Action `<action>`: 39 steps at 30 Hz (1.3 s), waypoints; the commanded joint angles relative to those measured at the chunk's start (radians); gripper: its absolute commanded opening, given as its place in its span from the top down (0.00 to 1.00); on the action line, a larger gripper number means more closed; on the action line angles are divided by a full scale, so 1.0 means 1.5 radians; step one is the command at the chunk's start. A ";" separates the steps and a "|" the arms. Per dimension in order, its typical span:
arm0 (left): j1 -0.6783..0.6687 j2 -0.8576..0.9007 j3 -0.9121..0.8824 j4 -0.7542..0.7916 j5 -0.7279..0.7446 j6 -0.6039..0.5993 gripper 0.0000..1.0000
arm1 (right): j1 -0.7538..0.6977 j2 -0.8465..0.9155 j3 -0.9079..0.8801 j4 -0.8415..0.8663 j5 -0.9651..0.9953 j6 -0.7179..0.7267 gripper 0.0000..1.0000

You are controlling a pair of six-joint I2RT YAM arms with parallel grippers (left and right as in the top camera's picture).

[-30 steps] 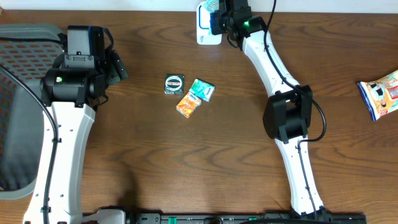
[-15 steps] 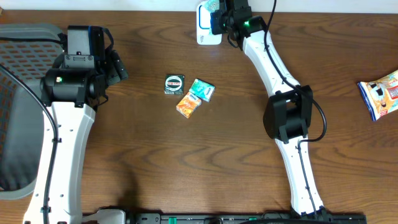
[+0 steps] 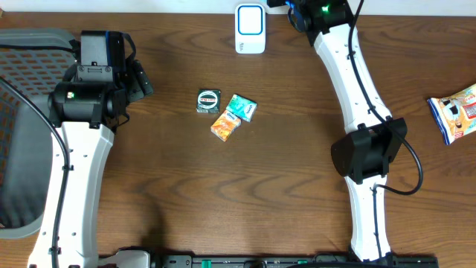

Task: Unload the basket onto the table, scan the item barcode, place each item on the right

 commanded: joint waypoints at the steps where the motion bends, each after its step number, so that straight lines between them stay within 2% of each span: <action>1: 0.002 0.003 0.002 -0.003 -0.009 0.009 0.02 | 0.000 0.026 -0.001 -0.014 0.003 -0.004 0.99; 16: 0.002 0.003 0.002 -0.003 -0.009 0.009 0.02 | 0.041 0.165 -0.001 -0.013 -0.002 -0.006 0.99; 29: 0.002 0.003 0.002 -0.003 -0.009 0.009 0.02 | 0.036 0.161 -0.001 -0.013 0.008 -0.007 0.99; 39: 0.002 0.003 0.002 -0.003 -0.009 0.009 0.02 | -0.004 0.078 -0.001 -0.070 0.217 -0.030 0.99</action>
